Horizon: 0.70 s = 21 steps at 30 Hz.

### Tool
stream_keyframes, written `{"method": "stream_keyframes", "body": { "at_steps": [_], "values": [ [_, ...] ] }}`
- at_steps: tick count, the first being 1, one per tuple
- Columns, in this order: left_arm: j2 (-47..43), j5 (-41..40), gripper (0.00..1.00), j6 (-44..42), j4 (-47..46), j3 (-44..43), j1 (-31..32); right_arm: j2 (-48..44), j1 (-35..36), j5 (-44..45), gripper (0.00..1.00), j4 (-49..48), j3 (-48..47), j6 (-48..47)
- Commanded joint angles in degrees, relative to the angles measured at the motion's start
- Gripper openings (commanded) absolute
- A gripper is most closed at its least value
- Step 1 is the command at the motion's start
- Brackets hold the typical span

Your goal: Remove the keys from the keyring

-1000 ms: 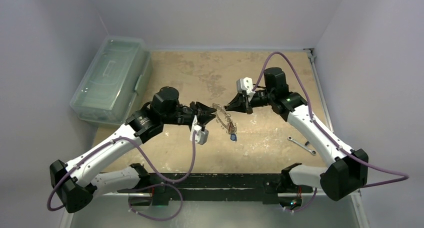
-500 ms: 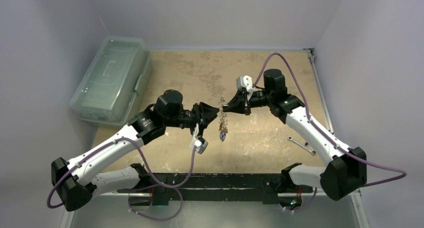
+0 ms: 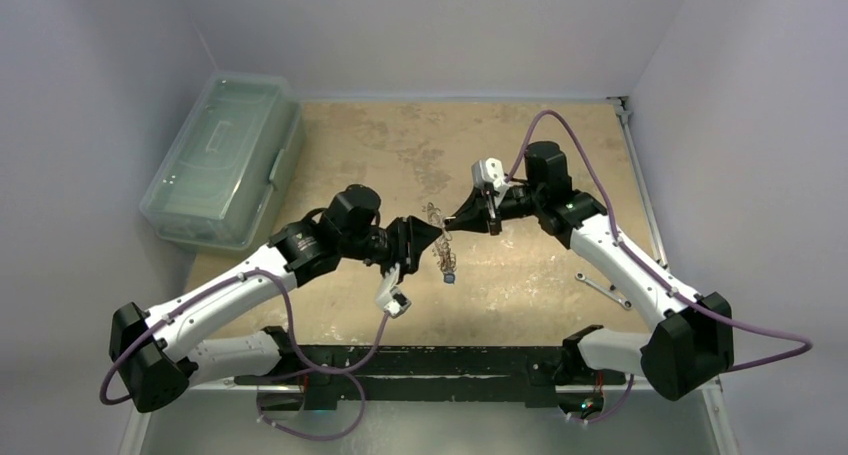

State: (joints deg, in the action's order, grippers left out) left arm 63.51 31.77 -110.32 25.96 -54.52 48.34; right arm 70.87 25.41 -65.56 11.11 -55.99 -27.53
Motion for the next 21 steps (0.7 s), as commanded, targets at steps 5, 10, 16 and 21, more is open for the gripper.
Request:
{"method": "stream_keyframes", "body": {
  "at_steps": [5, 10, 16, 21],
  "values": [
    [-4.48, 2.50, 0.28, 37.35, -5.87, -3.50, 0.05, -0.88, 1.15, -1.68, 0.00, 20.66, -6.97, -30.45],
    [-1.50, 4.76, 0.31, 44.32, -1.11, -7.80, -1.47, 0.38, 4.50, 3.55, 0.00, 30.01, -12.03, -44.01],
    [2.28, 9.50, 0.36, 44.63, 6.39, -12.06, -3.85, 0.52, 9.48, 10.11, 0.00, 31.39, -12.10, -47.44],
    [3.21, 11.11, 0.33, 41.31, 12.64, -12.44, -3.86, 0.32, 10.00, 11.09, 0.00, 30.98, -12.57, -46.73]
  ]
}}
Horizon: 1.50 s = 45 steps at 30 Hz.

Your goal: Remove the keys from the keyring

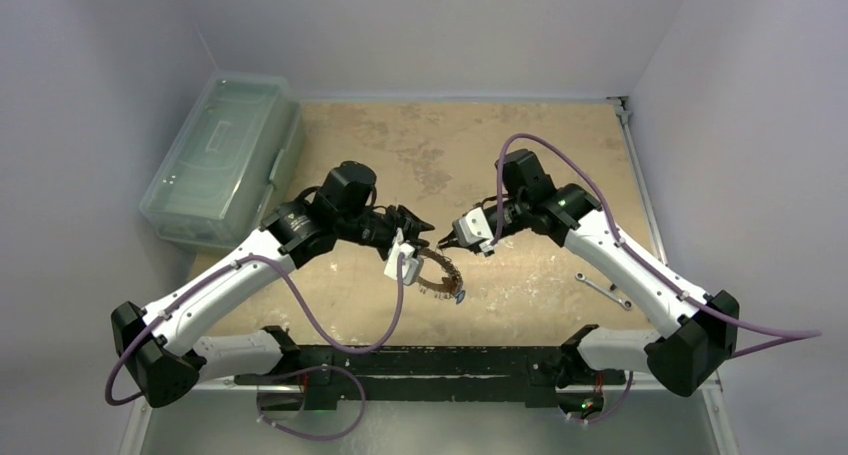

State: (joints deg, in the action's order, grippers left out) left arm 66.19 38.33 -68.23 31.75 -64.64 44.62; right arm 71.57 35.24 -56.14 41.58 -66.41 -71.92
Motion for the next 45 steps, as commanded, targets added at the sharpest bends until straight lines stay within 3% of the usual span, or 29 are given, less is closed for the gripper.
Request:
{"method": "stream_keyframes", "body": {
  "at_steps": [1, 6, 11, 19, 31, 39, 45],
  "values": [
    [0.74, 4.82, 0.32, -1.19, 8.00, -2.41, -0.09, -0.38, 0.16, 1.91, 0.00, 0.43, -2.41, -2.08],
    [1.23, 6.92, 0.33, -0.58, 9.59, -1.49, -0.10, 0.09, 0.20, 2.52, 0.00, 0.67, -3.69, -1.64],
    [2.06, 5.51, 0.36, 6.57, 2.84, -0.98, -0.06, 0.56, 0.62, 2.45, 0.00, 1.04, -4.32, -1.56],
    [3.28, 3.42, 0.37, 9.31, -0.31, -0.77, -0.14, 0.92, 1.18, 2.52, 0.00, 1.09, -4.31, -1.64],
    [4.95, 8.82, 0.35, 12.68, -1.08, 1.12, 0.03, 0.89, 1.24, 2.04, 0.00, 2.02, -6.42, -1.16],
    [4.75, 10.43, 0.16, 18.20, -2.60, 0.83, 0.03, 0.37, 1.26, 3.22, 0.00, 1.13, -5.54, -0.41],
    [3.70, 9.75, 0.00, 17.33, 0.35, 1.70, 0.07, -0.34, 1.19, 3.50, 0.00, 0.96, -4.92, 0.11]
  ]
}}
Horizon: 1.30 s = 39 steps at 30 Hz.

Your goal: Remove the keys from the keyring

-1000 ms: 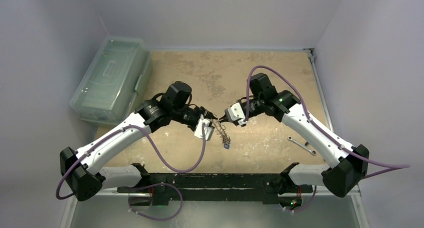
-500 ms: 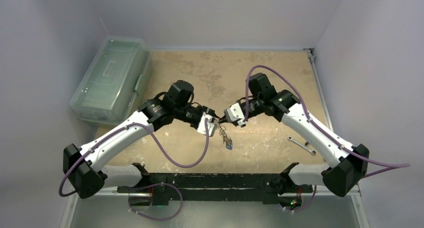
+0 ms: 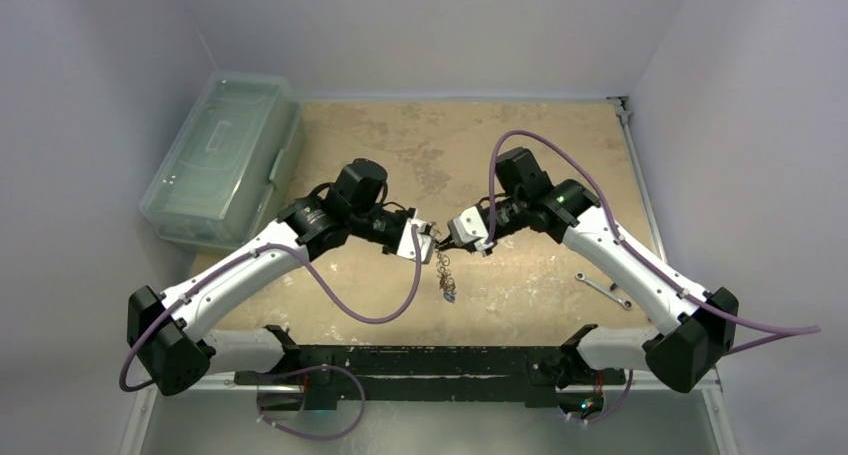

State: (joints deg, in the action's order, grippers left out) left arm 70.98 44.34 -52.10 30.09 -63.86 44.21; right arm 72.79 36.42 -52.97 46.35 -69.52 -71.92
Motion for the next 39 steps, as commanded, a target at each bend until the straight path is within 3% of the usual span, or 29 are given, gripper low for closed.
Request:
{"method": "stream_keyframes", "body": {
  "at_steps": [1, 14, 15, 16, 17, 24, 30, 39],
  "values": [
    [-1.41, 3.21, 0.00, 1.39, 2.22, 1.00, 0.45, -1.72, 0.00, 0.74, 0.00, -3.73, -1.57, 0.05],
    [-5.75, -0.95, 0.00, 3.21, 1.46, 2.11, 0.38, -2.58, 0.02, 2.53, 0.00, -3.44, 2.27, -0.68],
    [-5.57, -0.99, 0.05, 2.70, 1.27, 2.26, 0.36, -2.45, 0.04, 2.14, 0.00, -2.88, 1.75, -1.17],
    [-5.43, -1.16, 0.25, 1.97, 1.05, 2.51, 0.36, -2.36, -0.02, 1.82, 0.00, -2.25, 1.22, -1.61],
    [-5.34, -1.34, 0.34, 1.81, 0.51, 2.82, 0.35, -2.25, -0.01, 1.45, 0.00, -1.59, 0.71, -2.35],
    [-2.10, 0.94, 0.50, -2.30, 1.83, 0.28, 0.35, -1.45, 0.38, 0.33, 0.00, 1.36, -1.43, -5.29],
    [1.41, 2.95, 0.50, -1.91, 2.71, -1.25, 0.45, -0.74, 1.63, 1.38, 0.00, 1.86, -1.90, -6.21],
    [2.24, 8.48, 0.33, -0.48, 5.78, -2.46, 1.15, 0.23, 2.33, 4.08, 0.00, 1.26, -3.10, -5.64]
  ]
}}
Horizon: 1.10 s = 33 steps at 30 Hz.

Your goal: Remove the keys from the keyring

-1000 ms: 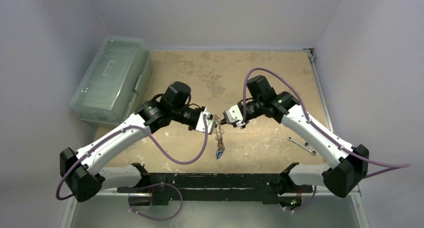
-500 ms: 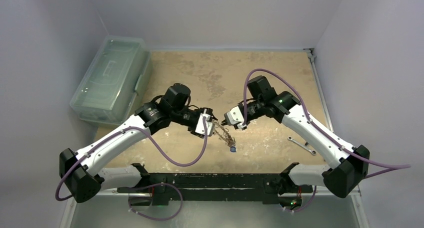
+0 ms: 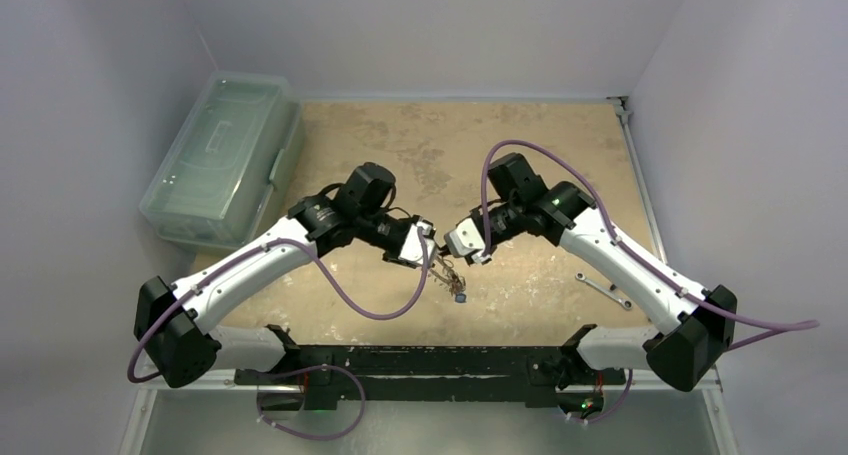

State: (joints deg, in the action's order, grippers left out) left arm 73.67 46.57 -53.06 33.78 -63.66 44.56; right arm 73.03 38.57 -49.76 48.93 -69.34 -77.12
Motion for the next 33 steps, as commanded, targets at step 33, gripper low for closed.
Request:
{"method": "stream_keyframes", "body": {
  "at_steps": [33],
  "values": [
    [-7.53, 5.46, 0.22, 34.59, -28.61, 10.94, 0.27, -1.17, 0.18, 1.23, 0.00, -1.79, -3.17, 1.66]
  ]
}}
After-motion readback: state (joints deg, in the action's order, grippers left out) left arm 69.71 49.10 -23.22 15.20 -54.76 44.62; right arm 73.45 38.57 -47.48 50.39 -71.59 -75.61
